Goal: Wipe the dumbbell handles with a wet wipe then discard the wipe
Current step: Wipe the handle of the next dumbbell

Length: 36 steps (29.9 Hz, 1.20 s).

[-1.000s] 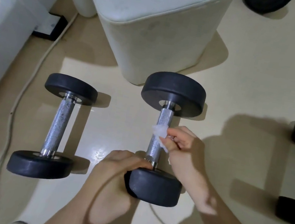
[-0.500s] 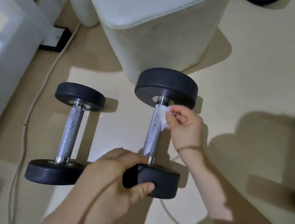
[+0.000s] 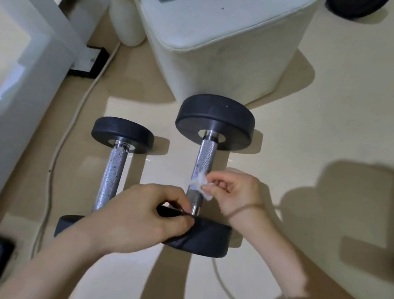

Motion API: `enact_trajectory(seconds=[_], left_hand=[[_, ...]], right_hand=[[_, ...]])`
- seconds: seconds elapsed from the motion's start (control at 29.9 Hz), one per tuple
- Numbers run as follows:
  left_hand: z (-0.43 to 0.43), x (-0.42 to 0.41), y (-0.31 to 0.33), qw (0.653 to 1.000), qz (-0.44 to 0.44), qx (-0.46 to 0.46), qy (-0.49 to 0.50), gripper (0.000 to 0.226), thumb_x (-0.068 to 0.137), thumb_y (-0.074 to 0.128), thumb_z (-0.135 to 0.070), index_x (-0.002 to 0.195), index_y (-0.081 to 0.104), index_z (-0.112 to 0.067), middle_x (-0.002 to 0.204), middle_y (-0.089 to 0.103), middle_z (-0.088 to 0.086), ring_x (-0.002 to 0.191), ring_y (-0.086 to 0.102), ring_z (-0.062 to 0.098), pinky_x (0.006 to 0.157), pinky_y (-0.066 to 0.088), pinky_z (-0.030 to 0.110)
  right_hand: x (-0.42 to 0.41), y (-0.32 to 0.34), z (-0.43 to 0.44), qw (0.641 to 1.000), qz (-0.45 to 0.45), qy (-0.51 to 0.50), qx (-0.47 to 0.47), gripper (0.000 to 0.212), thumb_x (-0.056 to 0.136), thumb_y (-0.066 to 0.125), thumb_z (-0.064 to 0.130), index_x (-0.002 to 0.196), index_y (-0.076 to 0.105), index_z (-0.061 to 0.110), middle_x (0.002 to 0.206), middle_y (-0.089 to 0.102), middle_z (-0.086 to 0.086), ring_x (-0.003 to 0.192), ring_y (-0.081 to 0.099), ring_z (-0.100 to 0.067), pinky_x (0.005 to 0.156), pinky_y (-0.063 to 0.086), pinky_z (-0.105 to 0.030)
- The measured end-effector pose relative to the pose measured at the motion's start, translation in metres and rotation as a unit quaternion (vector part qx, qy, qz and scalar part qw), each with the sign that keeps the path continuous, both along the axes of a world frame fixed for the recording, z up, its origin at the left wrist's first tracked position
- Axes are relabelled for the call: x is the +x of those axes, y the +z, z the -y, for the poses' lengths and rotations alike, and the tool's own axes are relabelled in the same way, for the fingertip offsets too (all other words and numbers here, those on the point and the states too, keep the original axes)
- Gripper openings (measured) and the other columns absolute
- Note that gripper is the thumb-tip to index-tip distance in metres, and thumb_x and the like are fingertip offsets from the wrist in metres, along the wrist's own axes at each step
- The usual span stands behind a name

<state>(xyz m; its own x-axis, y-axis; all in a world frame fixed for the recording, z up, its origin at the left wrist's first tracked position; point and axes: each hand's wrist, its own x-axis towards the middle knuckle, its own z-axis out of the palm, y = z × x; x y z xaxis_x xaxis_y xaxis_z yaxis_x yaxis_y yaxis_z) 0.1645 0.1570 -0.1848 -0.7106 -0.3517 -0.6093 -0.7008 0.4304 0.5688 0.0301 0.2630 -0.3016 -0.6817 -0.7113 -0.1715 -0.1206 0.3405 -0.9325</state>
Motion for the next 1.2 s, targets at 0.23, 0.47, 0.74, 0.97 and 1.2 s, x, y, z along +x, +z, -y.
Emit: enact_trajectory(seconds=[0.23,0.47,0.74,0.97,1.2], left_hand=[[0.009,-0.029,-0.024,0.981,-0.061,-0.18,-0.046,0.042,0.085,0.059,-0.031,0.123,0.053,-0.045,0.108,0.059,-0.009,0.098,0.058,0.011,0.077,0.041,0.021],[0.041,-0.053,-0.051,0.946,-0.119,-0.301,-0.009,0.019,0.085,0.06,-0.02,0.099,0.073,-0.024,0.089,0.06,0.002,0.077,0.058,0.023,0.067,0.047,0.033],[0.054,-0.003,-0.043,0.956,-0.046,-0.279,0.078,0.007,0.078,0.069,-0.019,0.074,0.075,-0.022,0.082,0.063,-0.006,0.075,0.056,0.013,0.058,0.032,0.019],[0.043,0.034,-0.045,0.948,-0.087,-0.18,0.248,0.028,0.085,0.055,-0.014,0.068,0.066,-0.033,0.084,0.062,-0.006,0.08,0.056,0.01,0.067,0.036,0.017],[0.044,0.039,-0.046,0.936,-0.129,-0.171,0.278,0.029,0.085,0.053,-0.01,0.068,0.063,-0.031,0.082,0.063,-0.009,0.08,0.055,0.003,0.067,0.037,0.01]], right_hand=[[-0.009,0.004,0.048,0.989,-0.062,-0.135,-0.022,0.009,0.082,0.066,0.007,0.084,0.072,0.013,0.083,0.069,-0.004,0.075,0.063,-0.015,0.07,0.048,-0.016],[0.007,0.012,0.065,0.994,-0.043,-0.102,-0.015,0.017,0.083,0.06,0.0,0.085,0.071,0.013,0.083,0.068,-0.003,0.076,0.063,-0.014,0.072,0.05,-0.018],[0.023,0.027,0.056,0.998,0.05,0.008,0.038,0.014,0.078,0.06,-0.003,0.069,0.067,0.004,0.057,0.06,0.002,0.05,0.054,-0.004,0.054,0.04,-0.01],[0.037,0.021,0.09,0.994,-0.11,0.024,0.003,0.014,0.081,0.065,0.007,0.069,0.068,0.012,0.076,0.062,0.001,0.066,0.054,-0.012,0.059,0.039,-0.015],[0.026,0.04,0.115,0.985,-0.161,0.049,0.036,0.016,0.082,0.06,0.007,0.07,0.07,0.006,0.074,0.061,-0.012,0.067,0.056,-0.026,0.059,0.042,-0.029]])
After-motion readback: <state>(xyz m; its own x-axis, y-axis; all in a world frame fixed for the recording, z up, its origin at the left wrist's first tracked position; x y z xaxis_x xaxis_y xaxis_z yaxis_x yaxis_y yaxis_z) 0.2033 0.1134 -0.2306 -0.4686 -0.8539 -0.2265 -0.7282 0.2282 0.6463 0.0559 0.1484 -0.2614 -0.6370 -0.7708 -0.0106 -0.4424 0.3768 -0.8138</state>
